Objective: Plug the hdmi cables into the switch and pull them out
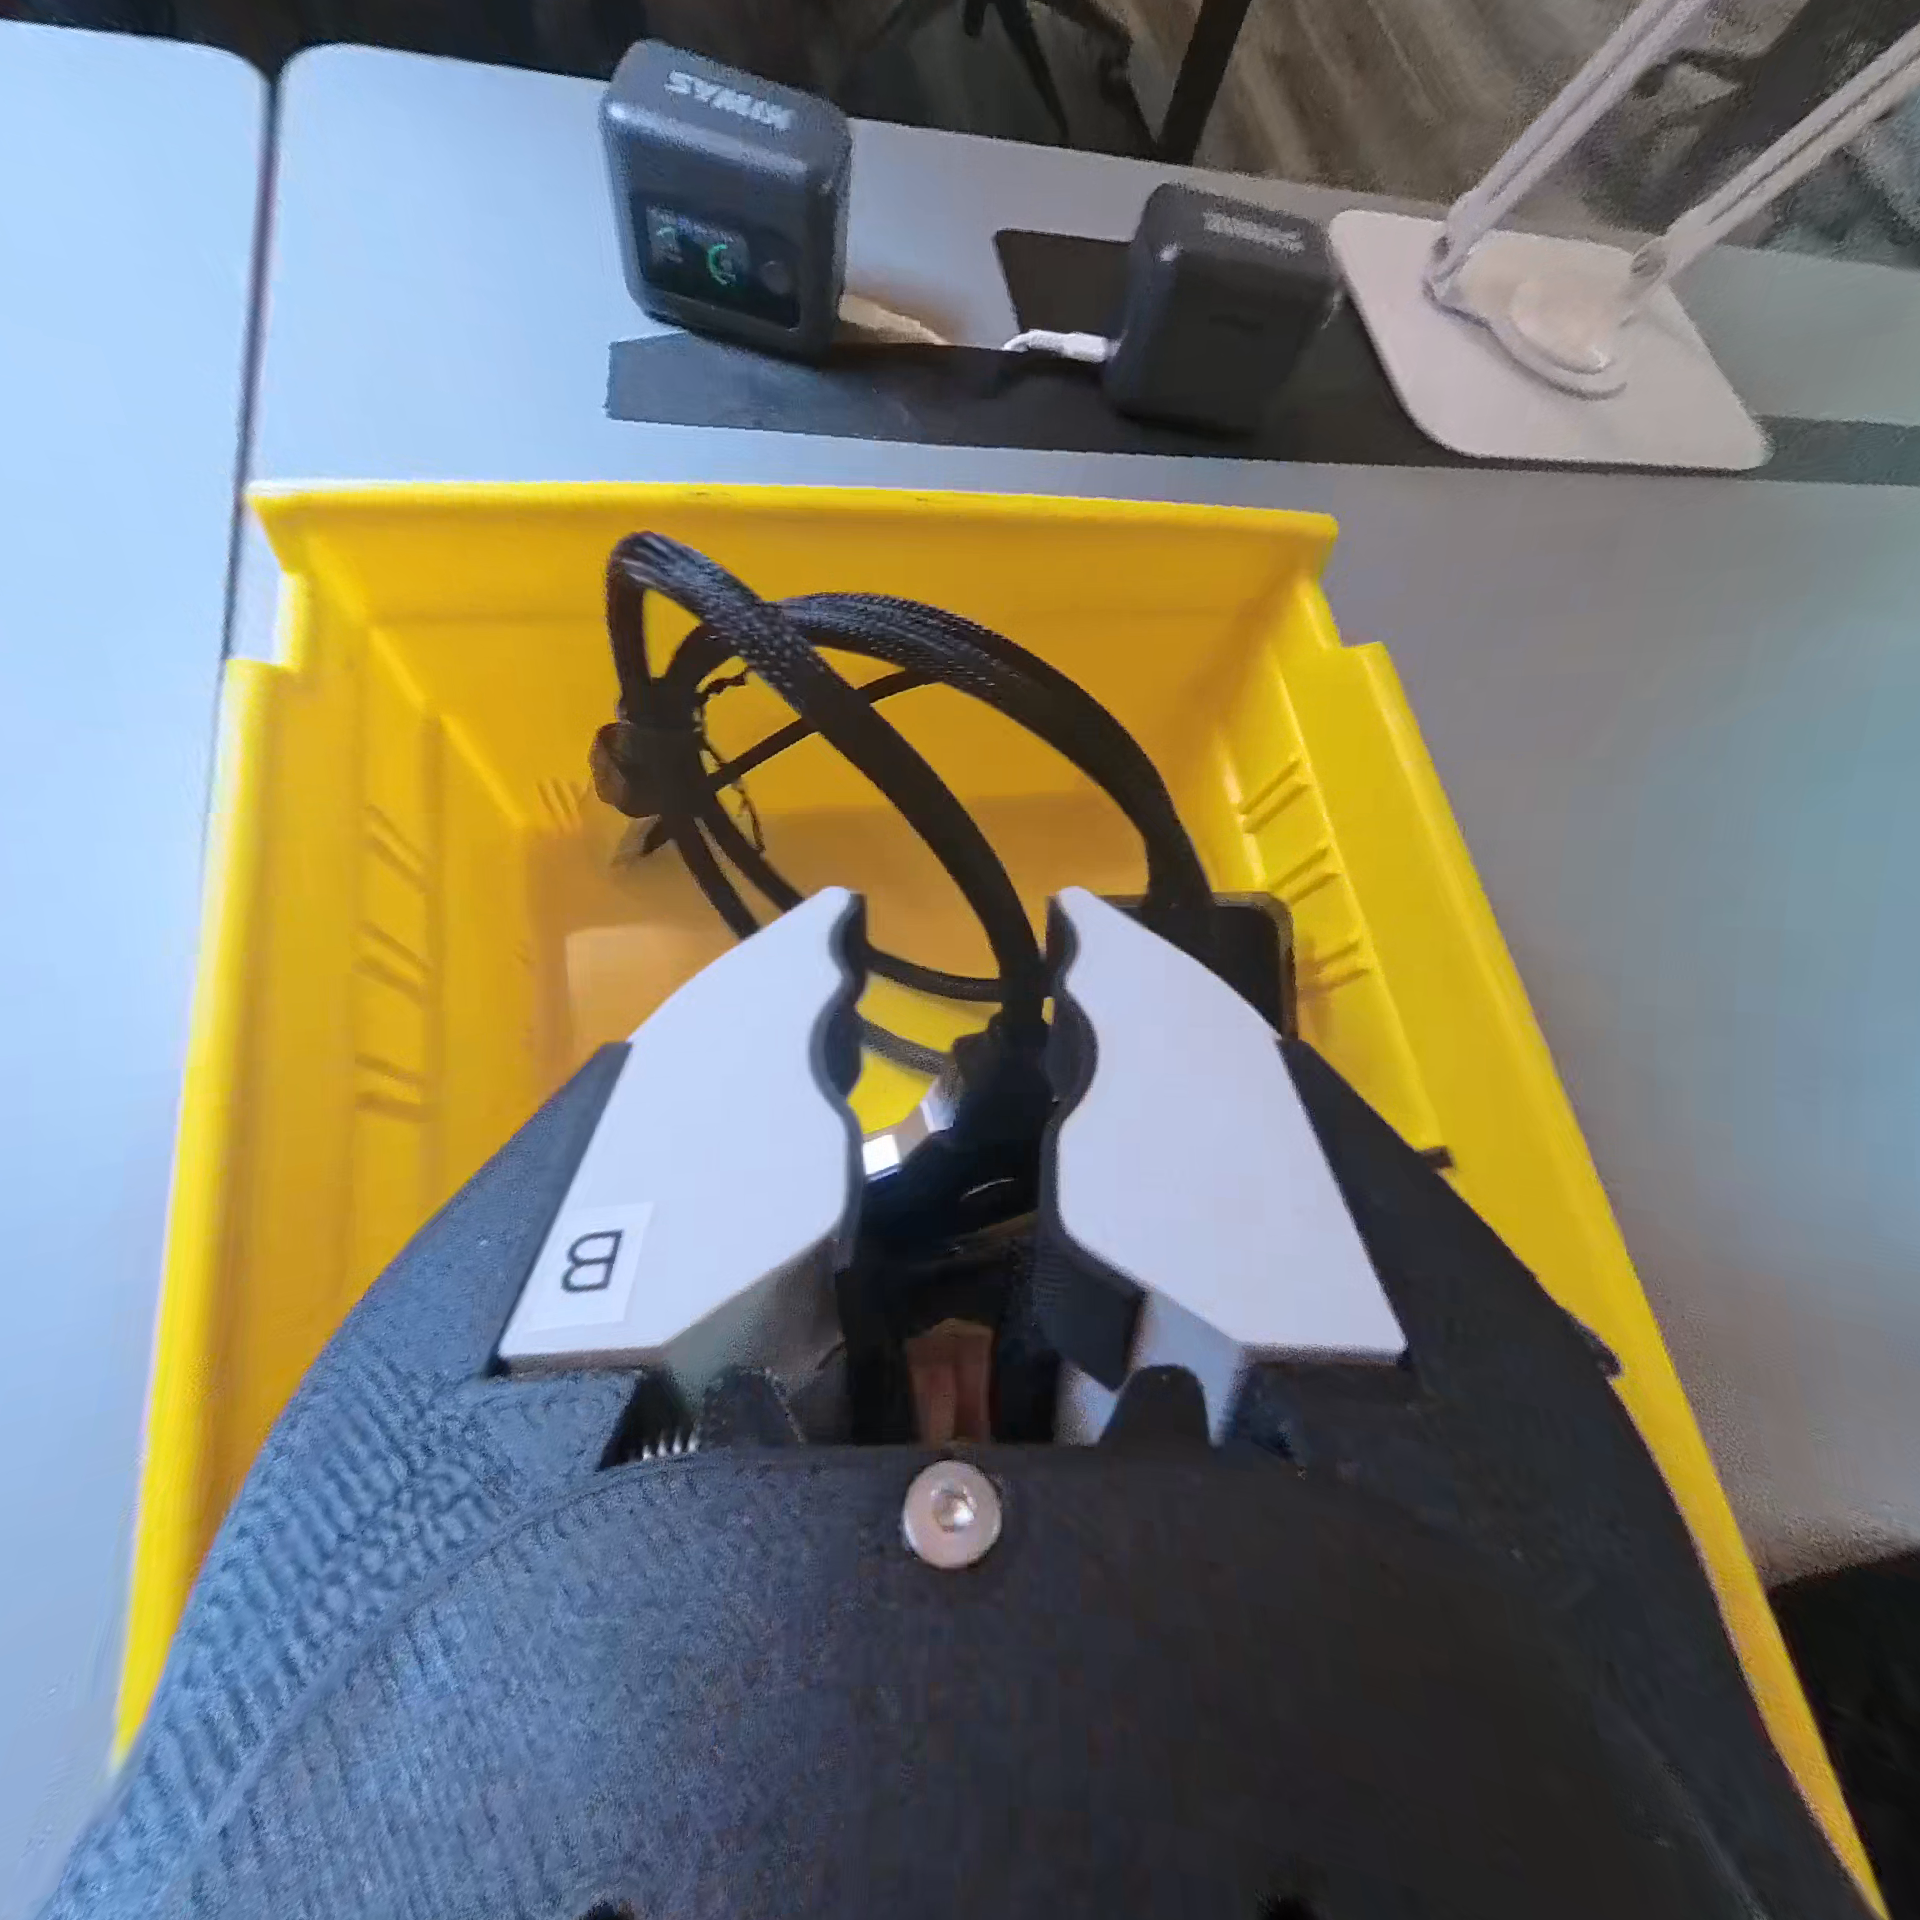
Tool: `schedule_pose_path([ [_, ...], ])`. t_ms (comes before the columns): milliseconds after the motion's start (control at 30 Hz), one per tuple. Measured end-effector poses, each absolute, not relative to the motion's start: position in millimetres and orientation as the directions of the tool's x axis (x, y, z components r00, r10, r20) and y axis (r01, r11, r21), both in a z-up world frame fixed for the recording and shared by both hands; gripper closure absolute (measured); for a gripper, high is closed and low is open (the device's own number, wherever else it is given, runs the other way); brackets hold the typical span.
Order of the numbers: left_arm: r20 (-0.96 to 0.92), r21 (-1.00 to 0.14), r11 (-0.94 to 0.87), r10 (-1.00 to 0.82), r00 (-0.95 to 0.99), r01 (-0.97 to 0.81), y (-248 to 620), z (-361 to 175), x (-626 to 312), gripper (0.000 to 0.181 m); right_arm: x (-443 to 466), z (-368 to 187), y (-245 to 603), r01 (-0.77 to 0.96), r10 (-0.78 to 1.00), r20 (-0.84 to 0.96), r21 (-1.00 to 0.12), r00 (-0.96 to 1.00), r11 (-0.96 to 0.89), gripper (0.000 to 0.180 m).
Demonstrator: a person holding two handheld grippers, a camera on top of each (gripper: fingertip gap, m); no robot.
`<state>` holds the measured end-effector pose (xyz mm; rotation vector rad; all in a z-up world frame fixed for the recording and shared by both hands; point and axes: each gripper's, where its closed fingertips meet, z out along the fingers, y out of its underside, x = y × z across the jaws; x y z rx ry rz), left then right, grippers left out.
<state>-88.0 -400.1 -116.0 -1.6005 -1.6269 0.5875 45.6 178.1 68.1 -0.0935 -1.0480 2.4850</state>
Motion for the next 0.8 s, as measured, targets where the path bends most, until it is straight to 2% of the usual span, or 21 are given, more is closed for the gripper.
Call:
schedule_pose_path([
  [33, 0.266, -0.776, 0.136, 0.956, 0.123, 0.616, -392.0, -113.4, -89.6, 0.17, 36.9, 59.9, 175.2, -0.366, 0.437, 0.094, -0.715, -0.895, -0.596, 0.1],
  [67, 0.313, -0.774, 0.173, 0.941, 0.13, 0.609, -388.7, -110.6, -91.6, 0.174, 29.4, 53.5, 173.8, -0.358, 0.451, 0.076, -0.728, -0.889, -0.584, 0.101],
  [233, 0.256, -0.847, 0.165, 0.96, 0.115, 0.506, -398.0, -89.3, -97.2, 0.176, 17.1, 43.3, 171.0, -0.3, 0.446, 0.011, -0.755, -0.895, -0.583, 0.109],
  [467, 0.187, -0.964, 0.142, 0.963, 0.196, 0.227, -380.4, 2.4, -99.7, 0.176, 1.5, 26.9, 151.8, -0.234, 0.515, -0.024, -0.872, -0.857, -0.43, 0.12],
  [633, 0.126, -0.99, 0.105, 0.953, 0.275, 0.091, -334.3, 61.6, -100.9, 0.177, 19.5, 14.8, 103.1, -0.163, 0.384, 0.059, -0.955, -0.921, -0.246, 0.112],
  [800, 0.024, -1.0, 0.025, 0.911, 0.413, 0.004, -252.4, 92.0, -91.0, 0.176, 35.0, -16.7, 55.4, -0.133, 0.22, 0.125, -0.991, -0.967, -0.019, 0.105],
])
